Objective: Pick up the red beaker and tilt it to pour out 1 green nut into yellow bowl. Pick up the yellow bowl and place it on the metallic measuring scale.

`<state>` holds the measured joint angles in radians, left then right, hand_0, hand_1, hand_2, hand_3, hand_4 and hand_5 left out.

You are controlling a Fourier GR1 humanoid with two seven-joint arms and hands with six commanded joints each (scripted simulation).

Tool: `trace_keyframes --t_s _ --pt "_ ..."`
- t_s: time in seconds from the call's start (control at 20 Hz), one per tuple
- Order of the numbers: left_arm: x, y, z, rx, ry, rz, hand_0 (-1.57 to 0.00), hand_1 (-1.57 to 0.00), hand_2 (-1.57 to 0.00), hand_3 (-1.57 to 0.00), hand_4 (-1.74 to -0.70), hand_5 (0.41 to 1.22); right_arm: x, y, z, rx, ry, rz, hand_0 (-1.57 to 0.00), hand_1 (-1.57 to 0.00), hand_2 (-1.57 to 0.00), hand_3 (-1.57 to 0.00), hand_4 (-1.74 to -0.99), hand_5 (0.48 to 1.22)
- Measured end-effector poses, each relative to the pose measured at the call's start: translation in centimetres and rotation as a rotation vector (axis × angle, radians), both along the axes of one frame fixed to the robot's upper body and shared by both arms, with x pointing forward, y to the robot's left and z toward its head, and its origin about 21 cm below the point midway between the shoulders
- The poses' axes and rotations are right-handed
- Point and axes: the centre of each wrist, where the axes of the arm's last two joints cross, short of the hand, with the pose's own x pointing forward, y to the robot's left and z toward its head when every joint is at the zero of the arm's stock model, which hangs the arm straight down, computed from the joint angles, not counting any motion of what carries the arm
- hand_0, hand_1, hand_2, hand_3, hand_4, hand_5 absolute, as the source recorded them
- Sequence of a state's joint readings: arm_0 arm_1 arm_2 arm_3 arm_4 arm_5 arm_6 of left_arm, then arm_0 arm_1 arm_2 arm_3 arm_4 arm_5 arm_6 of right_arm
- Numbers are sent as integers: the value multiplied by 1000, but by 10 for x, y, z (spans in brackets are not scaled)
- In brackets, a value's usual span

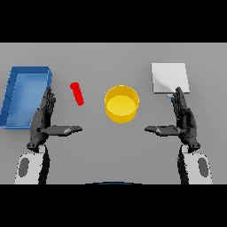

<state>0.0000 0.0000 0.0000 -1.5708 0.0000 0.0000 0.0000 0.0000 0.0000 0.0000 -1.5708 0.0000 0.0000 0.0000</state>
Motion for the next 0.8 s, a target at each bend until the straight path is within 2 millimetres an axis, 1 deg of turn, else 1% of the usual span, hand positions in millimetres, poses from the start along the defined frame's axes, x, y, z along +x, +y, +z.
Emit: trace_keyframes --t_s 0.3,0.35,0.4,0.45,0.5,0.55,0.65,0.75,0.8 --pt "-4 -1 0 -2 -3 -4 1 1 1 1 -1151 599 2 4 -1 6 9 0 1 1 1 1 -1167 599" --pt "-14 1 3 66 -31 -34 1 1 1 1 -1156 599 -7 -2 1 -161 -72 -4 1 1 1 1 -1163 595" --pt "-22 3 6 98 -45 -47 1 1 1 1 -1158 599 -15 1 1 -245 -117 6 1 1 1 1 -1162 594" --pt "-26 4 11 129 -45 -58 1 1 1 1 -1161 599 -17 7 0 -289 -106 9 1 1 1 1 -1160 591" --pt "-27 1 13 140 -23 -67 1 1 1 1 -1163 599 -21 8 1 -323 -119 -2 1 1 1 1 -1159 590" --pt "-28 2 17 147 -25 -69 1 1 1 1 -1163 600 -26 7 2 -342 -119 2 1 1 1 1 -1162 591" --pt "-28 -1 18 171 -4 -72 1 1 1 1 -1164 603 -26 9 11 -335 -137 3 1 1 1 1 -1183 596" --pt "-27 -1 17 192 5 -79 1 1 1 1 -1159 602 -27 10 8 -318 -103 1 1 1 1 1 -1199 603" --pt "-27 0 15 199 8 -81 1 1 1 1 -1163 604 -27 8 10 -315 -117 7 1 1 1 1 -1212 607"
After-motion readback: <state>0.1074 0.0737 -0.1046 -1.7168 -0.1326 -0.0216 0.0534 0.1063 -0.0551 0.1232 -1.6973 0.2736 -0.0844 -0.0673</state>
